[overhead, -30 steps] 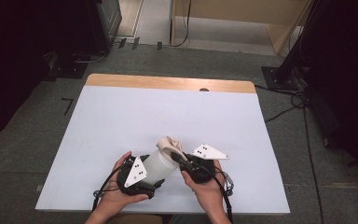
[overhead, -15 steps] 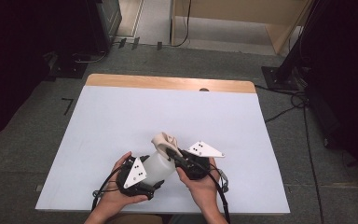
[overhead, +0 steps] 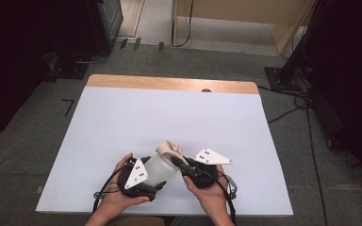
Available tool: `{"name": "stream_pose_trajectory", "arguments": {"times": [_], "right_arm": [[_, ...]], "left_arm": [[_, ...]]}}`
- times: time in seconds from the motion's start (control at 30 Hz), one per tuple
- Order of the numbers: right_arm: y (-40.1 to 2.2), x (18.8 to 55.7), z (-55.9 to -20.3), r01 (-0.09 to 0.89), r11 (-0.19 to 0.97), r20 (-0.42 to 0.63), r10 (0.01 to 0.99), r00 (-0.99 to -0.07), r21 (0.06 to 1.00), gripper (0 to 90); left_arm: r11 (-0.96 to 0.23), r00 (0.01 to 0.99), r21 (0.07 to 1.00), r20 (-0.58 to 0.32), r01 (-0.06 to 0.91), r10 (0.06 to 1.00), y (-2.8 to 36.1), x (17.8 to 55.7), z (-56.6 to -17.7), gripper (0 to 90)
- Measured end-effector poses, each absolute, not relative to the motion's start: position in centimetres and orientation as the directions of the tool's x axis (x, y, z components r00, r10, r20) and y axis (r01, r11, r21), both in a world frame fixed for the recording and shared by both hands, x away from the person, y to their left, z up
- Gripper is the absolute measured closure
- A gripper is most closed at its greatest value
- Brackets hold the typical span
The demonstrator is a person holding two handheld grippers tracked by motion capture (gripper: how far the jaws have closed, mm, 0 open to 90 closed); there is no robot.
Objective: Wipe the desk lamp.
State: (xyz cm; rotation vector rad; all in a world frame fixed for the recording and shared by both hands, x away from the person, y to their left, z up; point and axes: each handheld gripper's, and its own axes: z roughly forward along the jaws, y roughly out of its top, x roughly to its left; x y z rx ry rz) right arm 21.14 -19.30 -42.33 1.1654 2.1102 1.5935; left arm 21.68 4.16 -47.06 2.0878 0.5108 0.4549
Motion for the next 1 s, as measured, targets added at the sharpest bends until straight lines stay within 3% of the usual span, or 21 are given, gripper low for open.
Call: {"name": "stream_pose_trajectory", "arguments": {"times": [0.3,0.53,1.0], "right_arm": [[-19.0,22.2,-43.3,0.399,0.076,0.224,0.725,-0.651,0.914,81.0],[-20.2,22.7,-44.2,0.463,0.088,0.241,0.759,-0.604,0.882,81.2],[-19.0,20.2,-41.4,0.392,0.065,0.257,0.655,-0.71,0.918,81.6]], "left_arm": [[-0.507,0.848,0.845,0.138,0.168,0.512,4.1,21.6,-47.1,7.9],[-0.475,0.845,0.854,0.085,0.211,0.528,4.5,22.0,-47.1,7.8],[-0.434,0.825,0.858,0.022,0.274,0.565,4.7,22.3,-47.1,7.8]]}}
